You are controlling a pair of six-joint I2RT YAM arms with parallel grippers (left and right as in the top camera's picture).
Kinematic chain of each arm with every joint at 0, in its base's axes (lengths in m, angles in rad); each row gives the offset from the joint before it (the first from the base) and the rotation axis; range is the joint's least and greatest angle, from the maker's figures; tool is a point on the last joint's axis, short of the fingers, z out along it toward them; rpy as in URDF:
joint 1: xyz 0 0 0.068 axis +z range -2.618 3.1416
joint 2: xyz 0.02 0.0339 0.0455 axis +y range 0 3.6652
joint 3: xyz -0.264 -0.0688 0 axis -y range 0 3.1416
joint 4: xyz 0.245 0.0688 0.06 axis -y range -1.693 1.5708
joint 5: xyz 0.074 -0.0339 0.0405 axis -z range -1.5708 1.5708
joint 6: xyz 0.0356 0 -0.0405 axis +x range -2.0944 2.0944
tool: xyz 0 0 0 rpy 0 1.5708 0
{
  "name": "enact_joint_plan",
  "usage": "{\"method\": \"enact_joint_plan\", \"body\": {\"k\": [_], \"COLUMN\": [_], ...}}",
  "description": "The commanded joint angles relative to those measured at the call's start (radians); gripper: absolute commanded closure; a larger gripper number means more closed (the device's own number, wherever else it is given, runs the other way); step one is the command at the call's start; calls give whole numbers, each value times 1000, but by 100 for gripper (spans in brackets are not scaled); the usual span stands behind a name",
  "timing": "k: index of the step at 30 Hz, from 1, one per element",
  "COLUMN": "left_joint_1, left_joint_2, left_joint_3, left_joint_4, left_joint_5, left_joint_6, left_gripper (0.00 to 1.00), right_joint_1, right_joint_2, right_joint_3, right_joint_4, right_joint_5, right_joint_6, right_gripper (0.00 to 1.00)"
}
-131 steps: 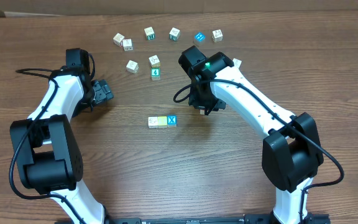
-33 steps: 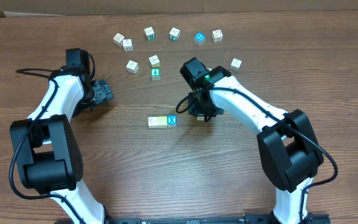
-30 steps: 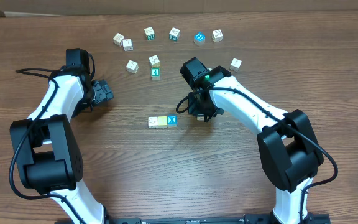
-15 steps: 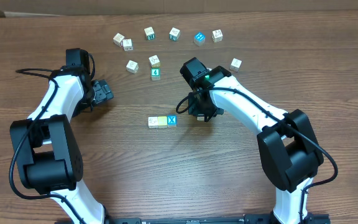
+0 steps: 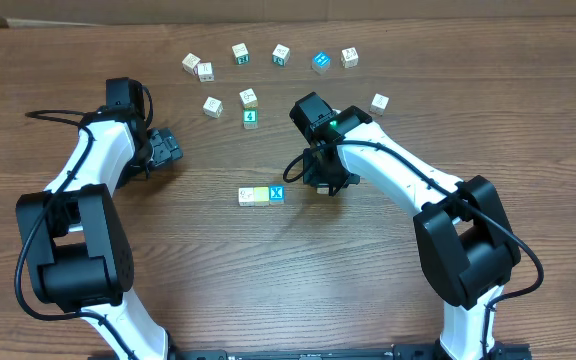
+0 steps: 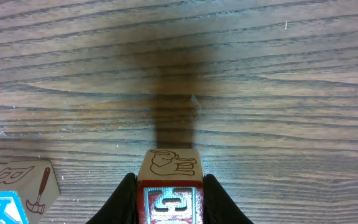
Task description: Form a horizontal line
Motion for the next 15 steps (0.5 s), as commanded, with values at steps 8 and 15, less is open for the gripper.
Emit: {"method": "enact_joint_plan", "body": {"k": [8,15], "left_joint_1": [-3,-3], "left_joint_2": [3,3], "left_joint_3": [-1,-1], "left_joint_4": [1,1], "left_joint_5": [-12,-12], "left_joint_6": [26,26], "left_gripper": [0,1], "right_joint_1": [3,3], "right_joint_2": [-14,-14], "right_joint_3": [-23,-23], "right_joint_4": [11,14], "right_joint_5": [-5,-5], "right_joint_6": [-1,-1], "right_gripper": [78,78]}}
